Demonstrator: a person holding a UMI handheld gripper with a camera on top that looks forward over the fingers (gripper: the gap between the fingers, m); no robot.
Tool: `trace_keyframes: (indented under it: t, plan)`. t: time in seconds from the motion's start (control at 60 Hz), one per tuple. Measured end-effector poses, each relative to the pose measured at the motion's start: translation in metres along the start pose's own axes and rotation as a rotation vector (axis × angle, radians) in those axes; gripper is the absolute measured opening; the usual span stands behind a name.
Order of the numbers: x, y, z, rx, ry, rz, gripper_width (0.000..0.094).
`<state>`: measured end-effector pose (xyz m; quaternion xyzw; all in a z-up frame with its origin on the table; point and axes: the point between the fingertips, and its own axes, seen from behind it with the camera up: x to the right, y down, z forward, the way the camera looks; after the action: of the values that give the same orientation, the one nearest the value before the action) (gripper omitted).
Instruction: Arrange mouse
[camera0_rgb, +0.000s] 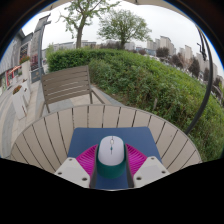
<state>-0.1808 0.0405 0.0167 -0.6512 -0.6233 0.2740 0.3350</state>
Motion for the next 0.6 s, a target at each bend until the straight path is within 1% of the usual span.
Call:
trace_keyframes:
  t: [0.067,0.183,0.2,0.25,0.267,0.333,0.483,0.6]
  plan:
    - [0.006,0.018,0.015,-0.032,-0.018,0.021,0.0444]
    - [0.007,0.023,0.017,-0.037,-0.035,0.037,0.0556]
    - [0.008,0.024,0.016,-0.04,-0.032,0.036,0.0601]
    - [0.016,0.026,0.01,-0.063,0.001,0.028,0.0824]
    - [0.02,0.027,0.006,-0.07,0.014,0.026,0.0859]
    - [0.026,0.025,-0.017,-0.091,0.03,0.035,0.0855]
    - [0.015,0.029,-0.116,-0.13,-0.053,0.076,0.0847]
    - [0.017,0.05,-0.204,-0.149,-0.091,0.059,0.0855]
